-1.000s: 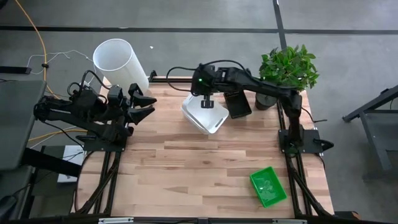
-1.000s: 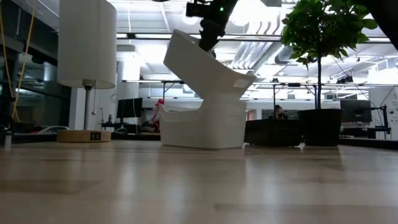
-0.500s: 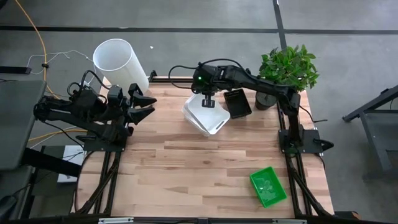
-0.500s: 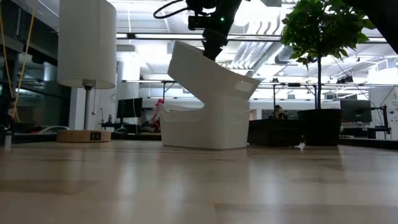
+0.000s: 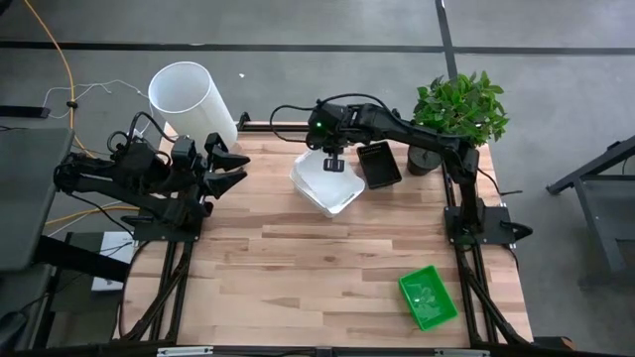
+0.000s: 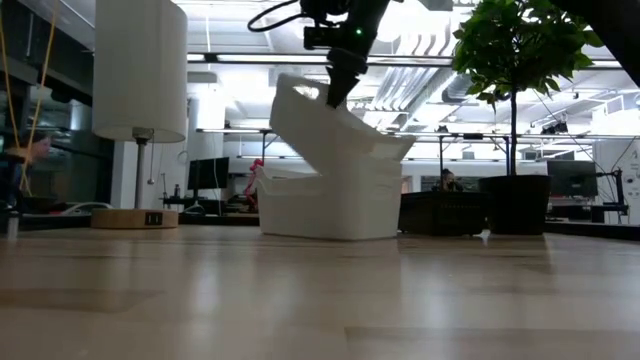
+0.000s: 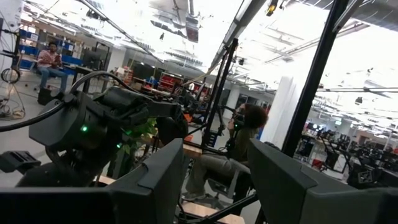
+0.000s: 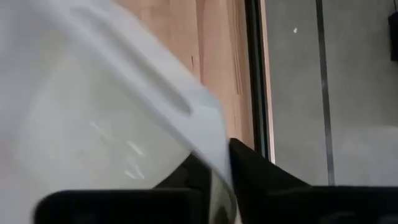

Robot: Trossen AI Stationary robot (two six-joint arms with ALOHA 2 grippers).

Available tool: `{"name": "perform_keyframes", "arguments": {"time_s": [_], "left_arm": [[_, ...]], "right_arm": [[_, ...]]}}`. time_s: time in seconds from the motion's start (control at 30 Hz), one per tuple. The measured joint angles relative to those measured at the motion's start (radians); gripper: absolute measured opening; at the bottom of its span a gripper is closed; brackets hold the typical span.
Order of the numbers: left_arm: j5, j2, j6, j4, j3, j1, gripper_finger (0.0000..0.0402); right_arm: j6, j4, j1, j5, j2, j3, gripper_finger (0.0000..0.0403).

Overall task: Stack baskets by color
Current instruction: Stack the bottom white bin on top of the top white bins

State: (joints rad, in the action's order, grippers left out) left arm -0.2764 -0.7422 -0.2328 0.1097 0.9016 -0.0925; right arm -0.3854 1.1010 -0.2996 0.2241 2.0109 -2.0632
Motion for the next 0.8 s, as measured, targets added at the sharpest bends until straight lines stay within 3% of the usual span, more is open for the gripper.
{"name": "perform_keyframes", "arguments": {"time_s": [0.37,0.47,0.6,0.7,0.8], "left_arm": [[0.000,0.000,0.000,0.000,0.000,0.000,0.0170],[0.000,0.000,0.000,0.000,0.000,0.000,0.0170],[0.000,0.000,0.000,-0.007,0.000,0.000,0.0170],[0.000,0.000,0.000,-0.012,0.000,0.000,0.0170],[0.000,0.000,0.000,-0.014,0.000,0.000,0.0170]], "right_arm": [[-0.010,0.053,0.001,0.003,0.000,-0.038,0.0193],[0.045,0.122,0.001,-0.039,-0.001,-0.087,0.0209],[0.182,0.257,-0.014,-0.209,-0.007,-0.115,0.0213],[0.229,0.306,-0.019,-0.259,-0.017,-0.060,0.0213],[0.278,0.226,-0.020,-0.263,-0.050,0.076,0.0213]]}}
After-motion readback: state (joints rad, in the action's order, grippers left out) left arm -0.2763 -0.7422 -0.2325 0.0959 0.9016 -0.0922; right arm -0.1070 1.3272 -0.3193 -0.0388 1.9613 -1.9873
